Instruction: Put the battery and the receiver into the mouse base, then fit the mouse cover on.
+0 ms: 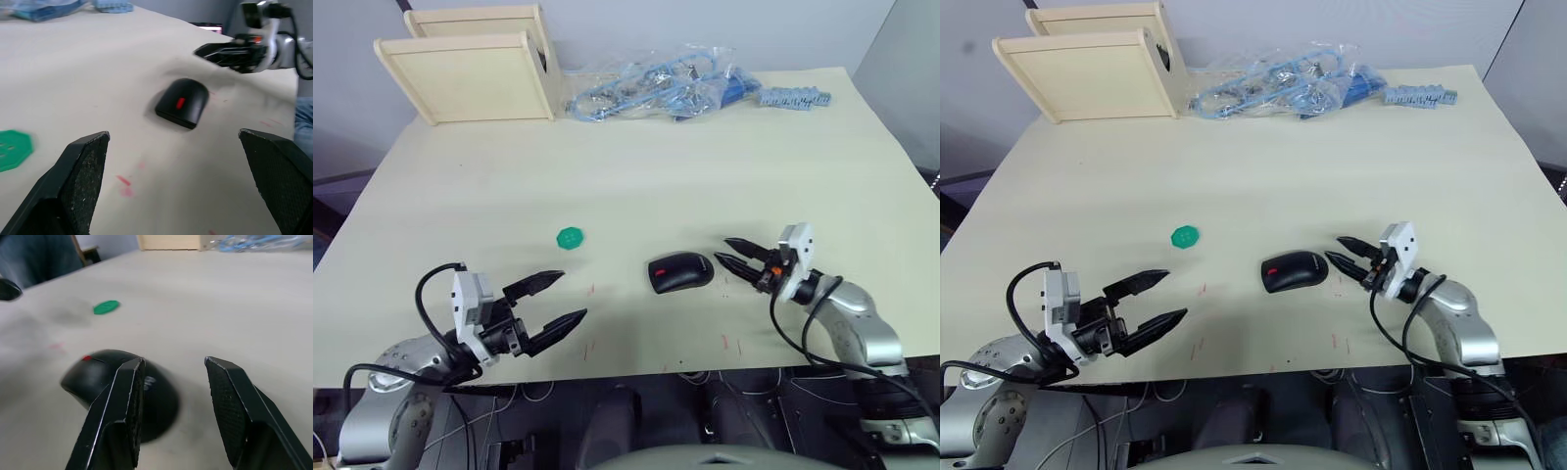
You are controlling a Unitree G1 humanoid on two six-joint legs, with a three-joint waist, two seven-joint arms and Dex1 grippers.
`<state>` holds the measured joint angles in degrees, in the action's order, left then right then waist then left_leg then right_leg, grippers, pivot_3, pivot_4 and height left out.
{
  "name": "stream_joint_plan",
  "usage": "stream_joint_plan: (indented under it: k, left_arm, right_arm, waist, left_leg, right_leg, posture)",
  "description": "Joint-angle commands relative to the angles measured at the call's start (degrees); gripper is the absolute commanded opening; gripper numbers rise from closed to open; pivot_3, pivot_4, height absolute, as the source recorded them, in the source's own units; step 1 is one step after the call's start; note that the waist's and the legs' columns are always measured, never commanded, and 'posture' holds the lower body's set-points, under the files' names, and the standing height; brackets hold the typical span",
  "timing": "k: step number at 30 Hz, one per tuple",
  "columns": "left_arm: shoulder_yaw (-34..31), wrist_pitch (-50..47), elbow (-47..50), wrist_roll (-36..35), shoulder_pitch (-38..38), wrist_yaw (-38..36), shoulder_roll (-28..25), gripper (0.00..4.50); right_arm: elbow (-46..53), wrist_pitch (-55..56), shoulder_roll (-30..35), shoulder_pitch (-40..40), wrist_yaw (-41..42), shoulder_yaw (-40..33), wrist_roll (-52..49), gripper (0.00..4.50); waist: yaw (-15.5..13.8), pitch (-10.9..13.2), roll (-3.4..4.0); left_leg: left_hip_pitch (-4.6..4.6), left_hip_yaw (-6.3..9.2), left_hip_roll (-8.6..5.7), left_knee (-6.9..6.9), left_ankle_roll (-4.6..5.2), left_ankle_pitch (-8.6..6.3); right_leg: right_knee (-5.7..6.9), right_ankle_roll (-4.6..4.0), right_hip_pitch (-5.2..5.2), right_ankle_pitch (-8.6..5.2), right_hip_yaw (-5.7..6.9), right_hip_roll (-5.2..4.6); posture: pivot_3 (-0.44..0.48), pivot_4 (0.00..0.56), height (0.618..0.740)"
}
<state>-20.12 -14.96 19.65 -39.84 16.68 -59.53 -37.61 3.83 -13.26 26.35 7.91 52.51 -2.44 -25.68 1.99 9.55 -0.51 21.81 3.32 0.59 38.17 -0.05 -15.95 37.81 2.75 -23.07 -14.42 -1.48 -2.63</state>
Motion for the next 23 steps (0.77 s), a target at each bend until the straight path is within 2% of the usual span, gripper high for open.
stream_joint_plan:
  k: [1, 4, 13, 23]
  left_arm:
    - [-3.16, -1.69, 1.52, -1.49, 1.50, 2.12, -0.20, 4.50]
    - [-4.60, -3.07, 2.26, -1.79, 3.46, 3.74, -0.07, 4.50]
    - [-8.40, -4.03, 3.86, -1.51, 9.91, 7.11, 1.33, 4.50]
    - [-8.61, -5.52, 6.09, -1.85, 11.60, 9.61, 1.56, 4.50]
  right_arm:
    - [2.43, 1.80, 4.68, -2.57, 2.52, -5.63, -1.53, 2.88]
    - [3.56, 1.86, 8.44, -6.69, 4.94, -9.36, -3.30, 4.44]
    - [5.40, 3.53, 12.44, -19.11, 8.37, -19.38, -6.46, 4.48]
    - [7.81, 3.17, 11.75, -23.10, 7.27, -21.89, -7.15, 4.48]
  waist:
    - [-0.11, 0.04, 0.00]
    - [-0.23, 0.07, -0.03]
    - [-0.35, 0.11, -0.08]
    - [-0.75, 0.12, -0.10]
  left_leg:
    - [0.01, -0.01, -0.02, 0.00, 0.00, 0.00]
    - [0.04, -0.01, -0.03, 0.00, 0.00, 0.00]
    - [0.00, -0.23, 0.00, 0.01, 0.00, 0.00]
    - [0.00, -0.47, 0.01, 0.03, 0.00, 0.00]
  right_leg:
    - [0.00, 0.01, 0.00, 0.00, 0.00, -0.02]
    - [-0.03, 0.01, 0.00, 0.00, 0.01, -0.04]
    - [-0.04, 0.01, 0.01, -0.01, -0.05, -0.04]
    - [-0.06, -0.15, 0.02, -0.12, -0.08, -0.03]
  posture:
    - [0.000, 0.150, 0.740]
    - [0.000, 0.150, 0.740]
    - [0.000, 0.150, 0.740]
    - [0.000, 0.150, 0.740]
